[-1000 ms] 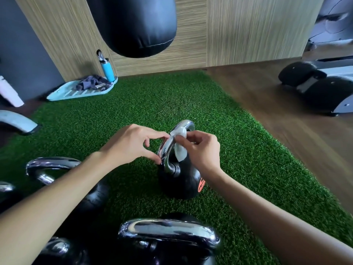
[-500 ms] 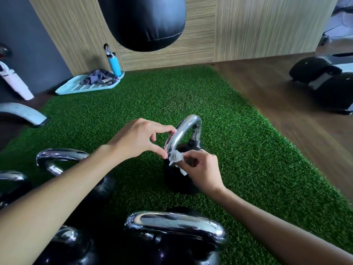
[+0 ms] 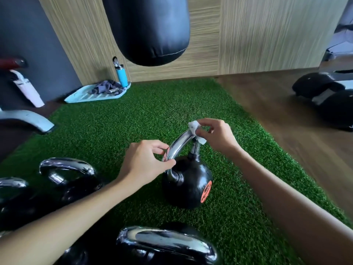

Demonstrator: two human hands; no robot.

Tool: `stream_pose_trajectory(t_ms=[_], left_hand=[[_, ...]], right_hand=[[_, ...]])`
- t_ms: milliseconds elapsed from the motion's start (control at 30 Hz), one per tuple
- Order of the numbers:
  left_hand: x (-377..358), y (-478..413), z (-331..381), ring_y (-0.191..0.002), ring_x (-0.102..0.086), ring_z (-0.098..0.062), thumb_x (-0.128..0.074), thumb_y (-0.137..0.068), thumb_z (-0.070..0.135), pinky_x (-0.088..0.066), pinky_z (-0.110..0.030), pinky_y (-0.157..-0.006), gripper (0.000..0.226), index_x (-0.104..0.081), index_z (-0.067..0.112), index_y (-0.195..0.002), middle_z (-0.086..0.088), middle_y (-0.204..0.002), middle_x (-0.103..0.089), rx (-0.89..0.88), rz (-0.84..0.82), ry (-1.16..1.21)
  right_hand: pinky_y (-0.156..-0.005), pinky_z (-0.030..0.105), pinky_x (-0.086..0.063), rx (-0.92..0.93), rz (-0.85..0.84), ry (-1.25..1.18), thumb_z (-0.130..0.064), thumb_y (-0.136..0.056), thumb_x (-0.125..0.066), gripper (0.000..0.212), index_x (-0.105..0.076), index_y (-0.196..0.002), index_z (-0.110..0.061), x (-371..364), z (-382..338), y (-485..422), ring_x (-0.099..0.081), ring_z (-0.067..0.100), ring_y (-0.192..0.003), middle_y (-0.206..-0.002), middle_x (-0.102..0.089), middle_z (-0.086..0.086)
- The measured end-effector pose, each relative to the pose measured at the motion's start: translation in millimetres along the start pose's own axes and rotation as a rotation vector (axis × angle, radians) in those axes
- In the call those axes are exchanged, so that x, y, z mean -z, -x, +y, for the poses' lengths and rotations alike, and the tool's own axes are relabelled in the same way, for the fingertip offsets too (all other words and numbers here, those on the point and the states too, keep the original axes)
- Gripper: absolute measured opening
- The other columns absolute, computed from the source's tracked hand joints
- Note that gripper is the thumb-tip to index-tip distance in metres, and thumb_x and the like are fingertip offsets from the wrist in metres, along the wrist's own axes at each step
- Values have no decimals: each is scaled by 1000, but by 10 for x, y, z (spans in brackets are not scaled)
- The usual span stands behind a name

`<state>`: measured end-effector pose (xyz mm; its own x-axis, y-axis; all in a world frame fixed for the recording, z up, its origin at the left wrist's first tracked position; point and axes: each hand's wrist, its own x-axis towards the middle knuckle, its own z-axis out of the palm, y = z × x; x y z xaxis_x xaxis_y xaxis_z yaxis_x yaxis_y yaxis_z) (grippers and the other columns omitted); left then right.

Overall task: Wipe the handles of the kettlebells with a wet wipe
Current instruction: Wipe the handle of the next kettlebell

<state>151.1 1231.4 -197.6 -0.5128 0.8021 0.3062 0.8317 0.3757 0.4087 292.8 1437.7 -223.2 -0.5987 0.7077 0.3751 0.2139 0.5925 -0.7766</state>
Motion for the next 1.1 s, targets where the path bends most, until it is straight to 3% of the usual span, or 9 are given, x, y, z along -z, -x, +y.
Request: stream_pose_trajectory(t_ms=[100, 200, 300, 433, 633, 767, 933, 1033, 1100], left_hand=[[-67, 89, 50, -41, -53, 7, -87, -65, 59, -51, -12, -53, 58, -73, 39, -117, 21, -109, -75, 60, 27, -26], [-82, 132, 77, -56, -62, 9, -88, -68, 55, -58, -20, -66, 56, -72, 38, -119, 21, -109, -75, 89, 42, -2], [-97, 160, 95, -52, -62, 5, -86, -73, 49, -59, -26, -63, 46, -74, 37, -116, 24, -81, -74, 84, 42, 5], [-71, 156, 82, -36, -46, 2, -82, -77, 51, -31, -11, -38, 51, -70, 37, -125, 20, -37, -47, -5, 44, -54], [34, 41, -87, -52, -44, -2, -82, -78, 51, -26, -19, -45, 56, -63, 42, -130, 16, -69, -44, -80, 5, -113], [109, -111, -308, -53, -46, -12, -83, -75, 50, -31, -22, -46, 53, -61, 51, -123, 8, -70, -50, -92, -19, -123], [122, -385, -420, -51, -49, -5, -85, -75, 40, -31, -18, -42, 48, -63, 47, -117, 29, -84, -61, -126, -39, -62], [90, -574, -469, -41, -38, -6, -81, -79, 42, -24, -16, -34, 45, -63, 48, -119, 25, -68, -61, -163, -76, -104], [80, -667, -463, -40, -35, -2, -80, -80, 39, -27, -18, -33, 44, -66, 44, -122, 19, -61, -58, -173, -101, -108]], right_hand=[[-49, 7, -39, 0, -291, -44, -20, -97, -64, 23, -70, -119, -24, 133, 53, -167, -56, -15, -56, -89, -68, -18], [-54, 9, -38, 61, -418, 15, -21, -99, -63, 17, -72, -113, -20, 189, 110, -311, -53, -8, -57, -75, -66, -20], [-58, 24, -36, 85, -502, 29, -25, -99, -62, 11, -72, -98, -20, 194, 165, -378, -44, 6, -58, -70, -58, -4], [-54, 24, -31, 131, -450, -5, -25, -97, -64, 19, -67, -79, -27, 156, 265, -301, -39, 6, -54, -62, -51, -9], [-59, 19, -32, 102, -440, -43, -27, -96, -67, 19, -69, -79, -37, 255, 192, -235, -46, -6, -54, -62, -60, -21], [-55, 8, -33, 70, -390, -9, -33, -93, -69, 7, -72, -91, -39, 309, 129, -42, -53, -13, -58, -66, -62, -34], [-48, 16, -33, 95, -253, 3, -38, -93, -68, 23, -61, -73, -48, 286, 49, 420, -43, 5, -49, -63, -58, -38], [-49, 11, -34, 95, -218, 15, -35, -92, -71, 15, -70, -84, -48, 267, -25, 621, -49, -2, -49, -68, -66, -33], [-60, 6, -44, 63, -186, -4, -34, -91, -72, 12, -78, -102, -36, 219, -69, 699, -66, -10, -69, -86, -73, -29]])
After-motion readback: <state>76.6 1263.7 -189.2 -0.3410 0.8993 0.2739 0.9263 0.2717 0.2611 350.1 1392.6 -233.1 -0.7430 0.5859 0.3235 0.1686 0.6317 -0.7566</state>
